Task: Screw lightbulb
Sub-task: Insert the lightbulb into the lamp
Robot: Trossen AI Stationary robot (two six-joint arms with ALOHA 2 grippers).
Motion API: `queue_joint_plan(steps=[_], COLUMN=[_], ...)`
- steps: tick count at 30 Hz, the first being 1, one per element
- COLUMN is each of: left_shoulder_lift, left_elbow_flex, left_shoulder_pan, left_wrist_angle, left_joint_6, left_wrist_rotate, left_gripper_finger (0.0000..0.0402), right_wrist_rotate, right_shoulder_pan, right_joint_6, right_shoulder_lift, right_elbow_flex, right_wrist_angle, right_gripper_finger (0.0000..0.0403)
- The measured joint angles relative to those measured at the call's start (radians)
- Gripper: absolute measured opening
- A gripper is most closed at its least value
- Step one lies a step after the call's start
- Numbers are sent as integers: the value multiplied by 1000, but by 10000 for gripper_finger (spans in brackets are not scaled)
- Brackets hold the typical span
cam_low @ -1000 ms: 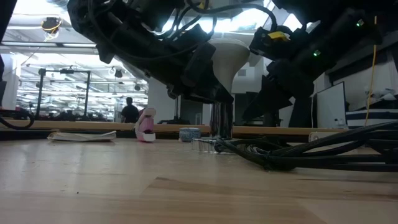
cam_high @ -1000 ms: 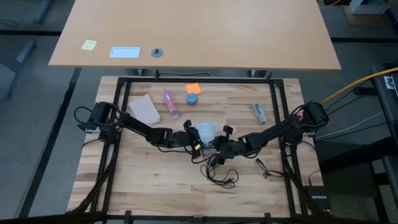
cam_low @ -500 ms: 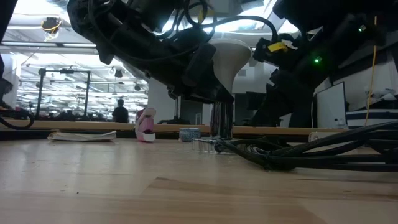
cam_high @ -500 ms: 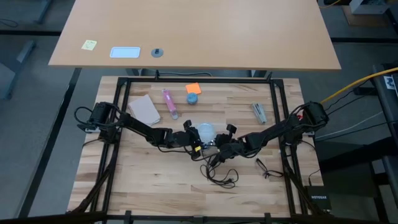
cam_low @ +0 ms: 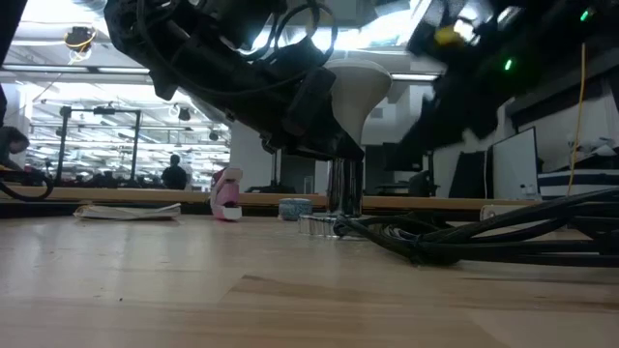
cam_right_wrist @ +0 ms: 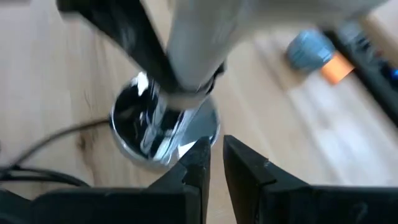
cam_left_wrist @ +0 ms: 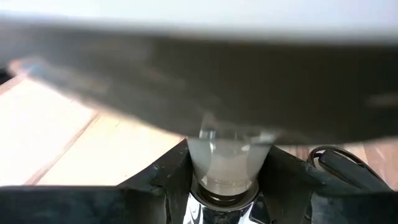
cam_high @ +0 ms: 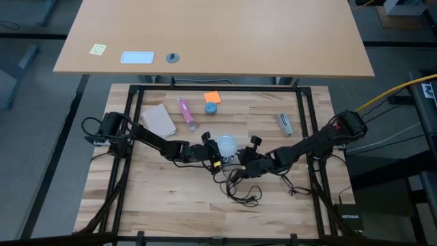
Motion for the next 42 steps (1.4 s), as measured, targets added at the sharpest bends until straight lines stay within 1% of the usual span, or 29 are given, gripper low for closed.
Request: queue_joint_plan(steps=[9, 12, 14, 17, 21, 25, 30, 37, 42], left_shoulder_lift=[0, 0, 0, 0, 0, 0, 0, 0, 0], left_elbow_flex=[0, 0, 0, 0, 0, 0, 0, 1, 1], left_shoulder_pan=[0, 0, 0, 0, 0, 0, 0, 0, 0], left_wrist_angle=[0, 0, 0, 0, 0, 2, 2, 2, 2], left_joint_6=[0, 0, 0, 2, 3, 3, 3, 0, -1], left_wrist_rotate=[0, 0, 1, 1, 1, 2, 2, 0, 1], left_gripper_finger=[159, 159, 159, 159, 159, 159, 159, 159, 159], right_wrist_rotate=[211, 299, 317, 302, 194, 137, 51, 42, 31], right_shoulder_pan=[80, 93, 91, 81, 58, 25, -15, -21, -21], right_joint_6=[-17, -39, -89, -200, -301, -300, -256, -249, -299], right_shoulder_lift=[-227, -286, -307, -311, -277, -233, -170, -142, -140], right_elbow_flex=[0, 0, 0, 1, 1, 1, 1, 2, 1], right_wrist_angle=[-101, -84, -33, 99, 234, 248, 249, 296, 364], right_gripper_finger=[50, 50, 50, 50, 50, 50, 50, 50, 50])
